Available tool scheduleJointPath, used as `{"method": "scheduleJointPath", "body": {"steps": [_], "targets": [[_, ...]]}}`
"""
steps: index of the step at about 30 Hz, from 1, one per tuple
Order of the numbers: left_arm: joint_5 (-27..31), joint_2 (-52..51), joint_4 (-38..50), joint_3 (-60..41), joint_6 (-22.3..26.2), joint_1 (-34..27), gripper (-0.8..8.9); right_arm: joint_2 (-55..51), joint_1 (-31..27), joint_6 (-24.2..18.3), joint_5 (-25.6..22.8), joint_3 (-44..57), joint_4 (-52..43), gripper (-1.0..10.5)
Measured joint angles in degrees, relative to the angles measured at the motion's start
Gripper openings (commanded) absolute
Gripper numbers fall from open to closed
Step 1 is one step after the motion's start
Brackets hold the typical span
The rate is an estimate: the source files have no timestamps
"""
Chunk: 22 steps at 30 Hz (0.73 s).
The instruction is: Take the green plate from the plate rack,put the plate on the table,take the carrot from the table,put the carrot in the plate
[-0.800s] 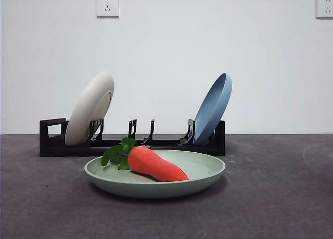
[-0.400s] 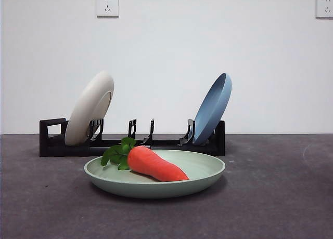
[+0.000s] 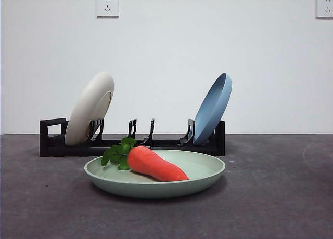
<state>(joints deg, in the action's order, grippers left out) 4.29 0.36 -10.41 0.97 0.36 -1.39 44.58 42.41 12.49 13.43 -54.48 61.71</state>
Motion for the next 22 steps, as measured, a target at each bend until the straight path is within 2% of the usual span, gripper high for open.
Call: {"method": "scheduleJointPath", "body": {"steps": [3,7,12,17,22], "targets": [[0.0,0.0,0.0,0.0,0.0,0.0,-0.01,-0.3,-0.8,-1.7,-1.4,0.0,-0.1,0.0],[0.0,0.0,0.0,0.0,0.0,0.0,-0.01,-3.5,-5.9,-5.8,-4.0,0.3,-5.3,0.0],[0.0,0.0,0.0,0.0,0.0,0.0,-0.02,-10.3,-17.7,-9.0,0.8,3.7,-17.9,0.0],[0.0,0.0,0.0,0.0,0.0,0.0,-0.02,-18.8,-29.9,-13.0,1.6,13.4,-28.3,0.0],[0.0,0.0,0.0,0.0,0.0,0.0,-0.02,-28.4,-35.9,-13.9,1.5,26.9,-41.5,0.0]]}}
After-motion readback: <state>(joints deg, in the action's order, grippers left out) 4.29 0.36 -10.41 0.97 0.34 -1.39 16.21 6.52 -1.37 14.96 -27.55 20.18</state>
